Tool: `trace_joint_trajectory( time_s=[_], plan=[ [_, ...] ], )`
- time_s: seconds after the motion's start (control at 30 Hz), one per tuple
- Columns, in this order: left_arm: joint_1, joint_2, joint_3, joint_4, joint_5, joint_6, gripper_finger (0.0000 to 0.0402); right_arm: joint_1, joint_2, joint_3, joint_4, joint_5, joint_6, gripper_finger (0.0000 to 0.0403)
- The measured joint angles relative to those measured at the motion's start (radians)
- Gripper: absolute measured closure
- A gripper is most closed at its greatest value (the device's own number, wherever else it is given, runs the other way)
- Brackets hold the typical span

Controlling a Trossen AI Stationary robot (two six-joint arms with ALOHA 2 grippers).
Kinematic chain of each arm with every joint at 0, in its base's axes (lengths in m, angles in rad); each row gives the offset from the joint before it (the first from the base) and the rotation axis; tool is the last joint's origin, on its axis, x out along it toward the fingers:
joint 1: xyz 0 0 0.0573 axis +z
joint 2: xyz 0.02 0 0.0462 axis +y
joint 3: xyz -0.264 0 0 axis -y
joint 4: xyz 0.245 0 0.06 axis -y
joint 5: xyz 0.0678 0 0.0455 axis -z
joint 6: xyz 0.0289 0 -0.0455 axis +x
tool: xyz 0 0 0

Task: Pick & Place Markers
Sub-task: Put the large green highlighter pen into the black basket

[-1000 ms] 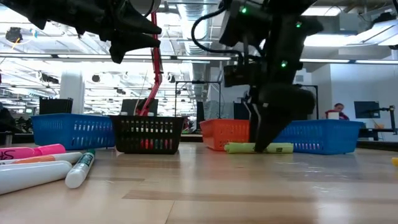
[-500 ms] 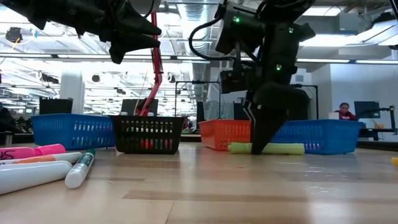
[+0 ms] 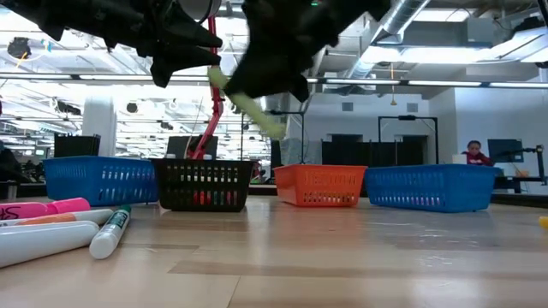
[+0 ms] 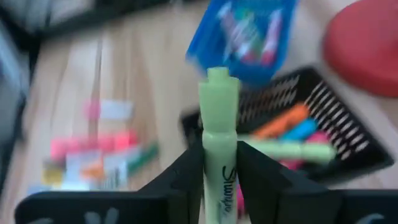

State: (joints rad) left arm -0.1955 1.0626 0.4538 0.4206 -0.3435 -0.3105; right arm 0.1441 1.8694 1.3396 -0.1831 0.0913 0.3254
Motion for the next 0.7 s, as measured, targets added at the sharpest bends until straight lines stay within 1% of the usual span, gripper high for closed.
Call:
trace_joint_trajectory(
  time_s=[0.1,0.17,0.23,0.27,0.3,0.33,0.4,0.47,0.5,0.63,0.7],
  plan=[
    [0.000,0.000,0.000,0.002,0.000,0.000,0.0259,-0.035,0.000,0.000,0.074,0.041,0.124,0.0334],
    [0.000,-0.003,0.000,0.004,0.000,0.000,0.0259,-0.051,0.000,-0.002,0.079,0.077,0.149,0.0344],
    [-0.001,-0.009,-0.001,0.004,0.000,0.000,0.0259,-0.055,0.010,-0.018,0.130,0.105,0.174,0.0348],
    [-0.003,-0.011,-0.001,0.006,0.000,0.000,0.0259,-0.055,0.027,-0.022,0.175,0.100,0.186,0.0347],
    [-0.005,-0.014,-0.001,0.009,0.000,0.000,0.0259,-0.054,0.036,-0.032,0.193,0.091,0.197,0.0345],
    [-0.008,-0.017,-0.001,0.006,0.000,0.000,0.0259,-0.048,0.043,-0.043,0.175,0.089,0.201,0.0342],
    [-0.009,-0.021,-0.001,0.006,0.002,0.000,0.0259,-0.044,0.089,-0.036,0.230,0.088,0.204,0.0337],
    [-0.013,-0.024,-0.001,0.013,0.007,0.000,0.0259,-0.044,0.103,-0.039,0.218,0.081,0.208,0.0335],
    [-0.013,-0.027,-0.001,0.012,0.010,0.000,0.0259,-0.045,0.118,-0.026,0.239,0.076,0.208,0.0334],
    [-0.016,-0.039,-0.005,0.004,0.015,-0.001,0.0259,-0.056,0.151,-0.013,0.223,0.020,0.151,0.0331],
    [-0.016,-0.042,-0.005,0.011,0.016,-0.001,0.0259,-0.061,0.163,-0.006,0.214,0.013,0.145,0.0325]
  ],
)
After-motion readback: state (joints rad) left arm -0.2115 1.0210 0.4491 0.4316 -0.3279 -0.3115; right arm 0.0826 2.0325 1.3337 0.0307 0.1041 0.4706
